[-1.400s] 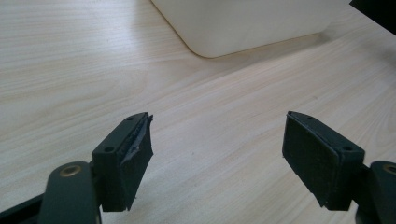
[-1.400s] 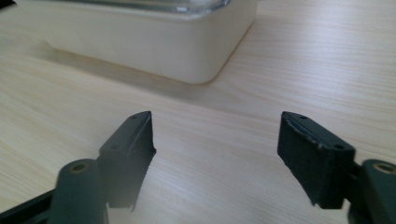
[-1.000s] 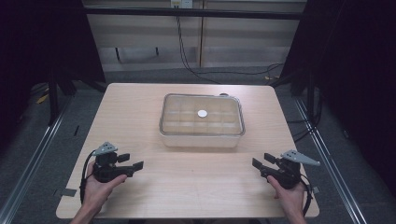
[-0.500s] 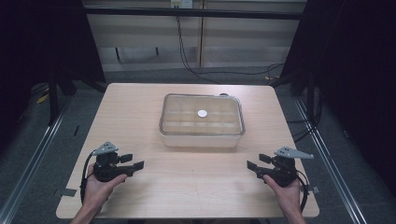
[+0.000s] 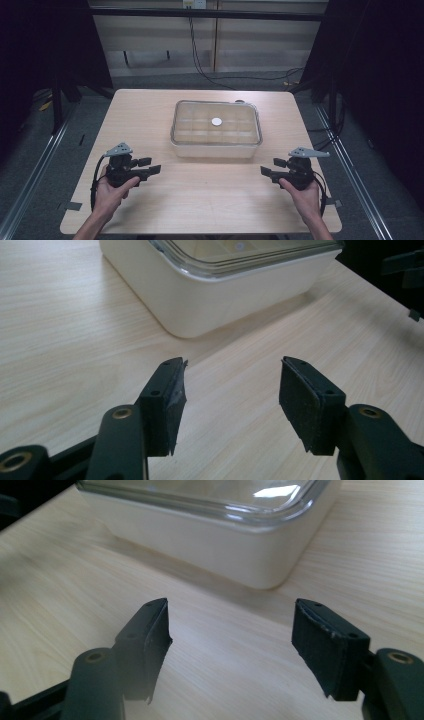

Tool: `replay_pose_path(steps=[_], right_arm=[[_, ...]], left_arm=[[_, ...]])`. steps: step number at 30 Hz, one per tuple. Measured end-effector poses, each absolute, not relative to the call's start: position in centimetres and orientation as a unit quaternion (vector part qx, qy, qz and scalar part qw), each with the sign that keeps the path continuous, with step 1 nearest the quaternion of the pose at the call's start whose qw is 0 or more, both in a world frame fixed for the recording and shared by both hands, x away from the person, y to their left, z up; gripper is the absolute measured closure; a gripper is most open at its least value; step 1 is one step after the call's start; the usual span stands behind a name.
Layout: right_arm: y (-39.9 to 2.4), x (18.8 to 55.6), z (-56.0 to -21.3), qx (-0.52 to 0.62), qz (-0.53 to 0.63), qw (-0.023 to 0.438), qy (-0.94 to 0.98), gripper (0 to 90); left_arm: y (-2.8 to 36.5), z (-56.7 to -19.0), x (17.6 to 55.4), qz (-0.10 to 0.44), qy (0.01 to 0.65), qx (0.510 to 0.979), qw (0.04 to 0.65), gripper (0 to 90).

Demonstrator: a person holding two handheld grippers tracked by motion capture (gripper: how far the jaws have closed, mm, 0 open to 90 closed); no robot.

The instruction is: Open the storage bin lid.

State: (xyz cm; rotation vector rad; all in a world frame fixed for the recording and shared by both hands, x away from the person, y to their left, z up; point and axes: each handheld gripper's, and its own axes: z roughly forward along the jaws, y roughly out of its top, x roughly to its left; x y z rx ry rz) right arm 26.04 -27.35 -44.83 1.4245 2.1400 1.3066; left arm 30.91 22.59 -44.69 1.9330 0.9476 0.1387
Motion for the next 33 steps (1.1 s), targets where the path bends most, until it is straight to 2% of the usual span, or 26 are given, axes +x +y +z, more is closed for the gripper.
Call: replay_pose_path(steps=[7, 19, 29, 33], right_arm=[[-27.2, 27.4, -44.0, 0.496, 0.45, 0.138, 0.73, 28.6], [-27.6, 29.9, -42.4, 0.504, 0.455, 0.13, 0.723, 23.6], [-27.5, 32.7, -41.4, 0.508, 0.44, 0.121, 0.731, 19.5], [-27.5, 33.7, -41.3, 0.512, 0.435, 0.111, 0.732, 18.4]], left_arm=[[21.8, -45.2, 31.4, 0.089, 0.37, 0.802, 0.46, 41.8], [22.3, -43.6, 33.8, 0.082, 0.395, 0.775, 0.487, 41.5], [20.7, -42.3, 36.2, 0.082, 0.381, 0.788, 0.477, 39.4], [20.4, -42.3, 37.2, 0.072, 0.377, 0.794, 0.472, 34.5]])
